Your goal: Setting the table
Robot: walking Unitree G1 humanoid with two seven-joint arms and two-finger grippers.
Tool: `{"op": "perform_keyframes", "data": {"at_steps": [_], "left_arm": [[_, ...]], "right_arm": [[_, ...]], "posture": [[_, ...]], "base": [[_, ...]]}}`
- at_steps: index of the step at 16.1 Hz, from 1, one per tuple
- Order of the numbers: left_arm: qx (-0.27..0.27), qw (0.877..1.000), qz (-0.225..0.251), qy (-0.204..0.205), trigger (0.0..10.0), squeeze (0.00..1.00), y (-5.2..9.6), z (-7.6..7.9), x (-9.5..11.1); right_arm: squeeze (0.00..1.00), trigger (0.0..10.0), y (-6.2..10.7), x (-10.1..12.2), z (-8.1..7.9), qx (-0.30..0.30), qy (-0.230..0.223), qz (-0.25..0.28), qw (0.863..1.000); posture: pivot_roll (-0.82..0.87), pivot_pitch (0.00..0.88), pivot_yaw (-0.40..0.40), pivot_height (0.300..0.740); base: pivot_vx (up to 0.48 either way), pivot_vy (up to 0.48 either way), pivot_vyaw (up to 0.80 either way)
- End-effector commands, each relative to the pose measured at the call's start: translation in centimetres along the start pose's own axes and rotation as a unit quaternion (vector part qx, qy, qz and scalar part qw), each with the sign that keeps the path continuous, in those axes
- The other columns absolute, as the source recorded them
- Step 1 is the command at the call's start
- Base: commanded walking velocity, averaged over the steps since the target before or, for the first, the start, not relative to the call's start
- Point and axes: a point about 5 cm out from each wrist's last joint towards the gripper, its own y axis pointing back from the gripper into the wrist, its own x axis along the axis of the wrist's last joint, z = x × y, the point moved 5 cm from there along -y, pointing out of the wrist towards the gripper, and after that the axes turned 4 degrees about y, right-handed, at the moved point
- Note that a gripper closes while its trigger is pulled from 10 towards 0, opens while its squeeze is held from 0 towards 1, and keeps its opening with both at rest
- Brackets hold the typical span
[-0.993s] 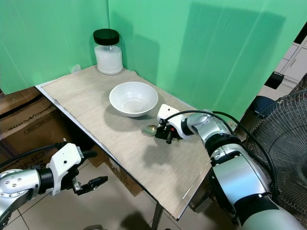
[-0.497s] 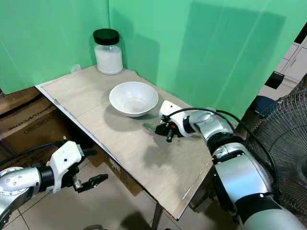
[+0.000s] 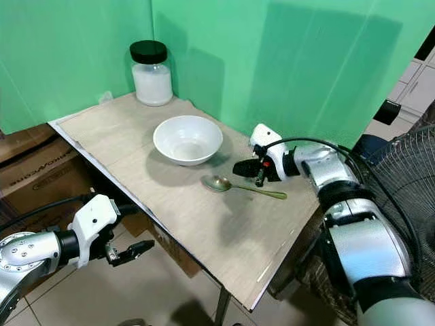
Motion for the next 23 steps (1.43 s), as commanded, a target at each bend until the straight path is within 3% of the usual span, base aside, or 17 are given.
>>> {"op": "perform_keyframes", "data": {"at_steps": [1,2,3,4,8,17,18,22,23], "left_arm": [[0.007,1.0,-0.002,-0.005,10.0,0.0,0.0,-0.2,-0.1],[0.008,1.0,-0.003,-0.005,10.0,0.0,-0.1,-0.3,-0.1],[0.011,1.0,-0.003,-0.004,10.0,0.0,-0.2,-0.3,-0.1],[0.019,1.0,-0.003,0.0,10.0,0.0,-0.3,-0.5,-0.3],[0.036,0.999,-0.008,0.016,10.0,0.0,-0.1,-0.8,-2.1],[0.019,0.998,0.059,0.02,10.0,0.0,-1.3,-0.3,-0.2],[0.009,0.998,0.063,0.023,10.0,0.0,-1.6,-0.1,0.0],[0.002,0.998,0.06,0.029,10.0,0.0,-1.9,0.3,-0.1],[0.001,0.998,0.059,0.029,10.0,0.0,-1.9,0.2,-0.1]], "right_arm": [[0.0,7.9,-0.1,-0.4,0.0,-0.021,0.012,-0.001,1.0],[0.0,10.0,-0.7,-0.6,-0.1,-0.031,0.003,-0.001,1.0],[0.8,10.0,-1.0,-0.7,0.3,-0.054,-0.011,0.001,0.998],[1.0,10.0,-1.4,-0.6,0.8,-0.084,-0.031,0.006,0.996],[1.0,10.0,-2.5,-1.2,-0.1,-0.068,-0.016,-0.019,0.997],[1.0,10.0,-3.3,-3.6,-1.3,-0.044,-0.019,-0.089,0.995],[0.0,10.0,-3.3,-3.7,-1.2,-0.054,-0.028,-0.094,0.994],[0.0,10.0,-3.7,-4.4,-1.4,-0.062,-0.055,-0.108,0.991],[0.0,5.3,-3.6,-4.7,-1.5,-0.064,-0.06,-0.118,0.989]], "posture": [[0.16,0.0,-0.056,0.74],[0.16,0.0,-0.054,0.74],[0.16,0.0,-0.052,0.74],[0.15,0.0,-0.049,0.74],[0.16,0.0,-0.057,0.74],[0.16,0.0,-0.063,0.74],[0.16,0.0,-0.058,0.74],[0.16,0.0,-0.054,0.74],[0.16,0.0,-0.054,0.74]], "base": [[0.0,0.0,0.0],[0.0,0.0,0.0],[0.0,0.0,0.0],[0.0,0.0,0.0],[0.0,0.0,0.0],[0.0,0.0,0.0],[0.0,0.0,0.0],[0.0,0.0,0.0],[0.0,0.0,0.0]]}}
